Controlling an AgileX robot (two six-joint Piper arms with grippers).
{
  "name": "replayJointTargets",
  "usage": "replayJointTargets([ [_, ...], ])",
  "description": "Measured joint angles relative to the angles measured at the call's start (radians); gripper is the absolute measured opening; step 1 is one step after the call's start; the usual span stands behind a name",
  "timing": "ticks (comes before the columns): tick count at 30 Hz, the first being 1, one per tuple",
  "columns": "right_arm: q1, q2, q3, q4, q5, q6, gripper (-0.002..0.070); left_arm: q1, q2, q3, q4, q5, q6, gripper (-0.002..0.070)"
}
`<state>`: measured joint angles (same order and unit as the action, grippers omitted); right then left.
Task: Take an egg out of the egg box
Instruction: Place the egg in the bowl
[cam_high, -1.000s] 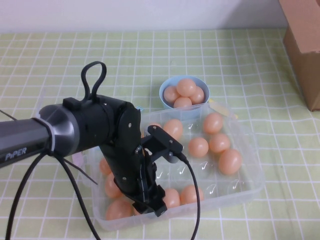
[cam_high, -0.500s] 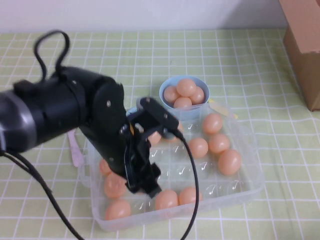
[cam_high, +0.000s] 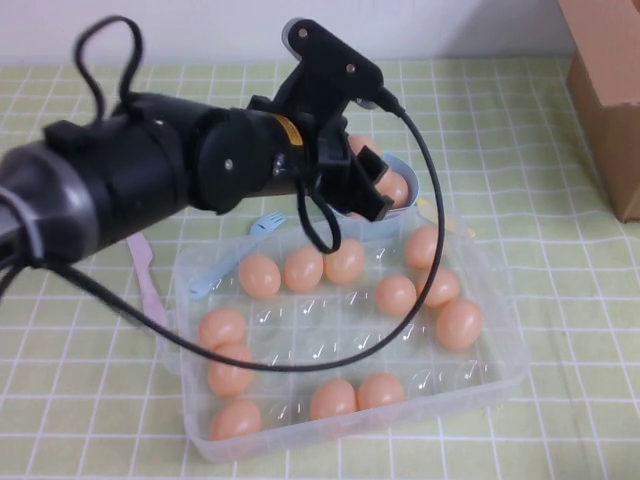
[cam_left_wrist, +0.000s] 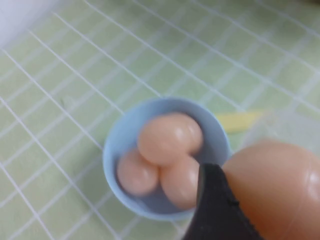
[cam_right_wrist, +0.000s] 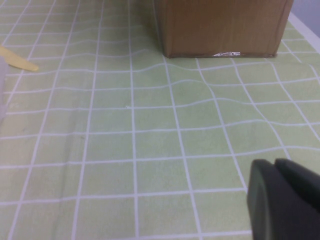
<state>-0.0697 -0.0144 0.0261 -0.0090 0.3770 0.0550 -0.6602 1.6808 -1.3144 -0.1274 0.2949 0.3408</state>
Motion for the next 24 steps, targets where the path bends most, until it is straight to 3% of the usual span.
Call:
replayJointTargets([
  [13,0.000,0.000,0.000,0.000,0.000,0.000,-0.0017,0.067,0.237,0.000,-0.082,-0.333,-0.041,0.0354],
  [24,0.000,0.000,0.000,0.000,0.000,0.000,-0.0017,0.083,0.321,-0.047,-0.087,-0.424,-0.087,0.0354],
])
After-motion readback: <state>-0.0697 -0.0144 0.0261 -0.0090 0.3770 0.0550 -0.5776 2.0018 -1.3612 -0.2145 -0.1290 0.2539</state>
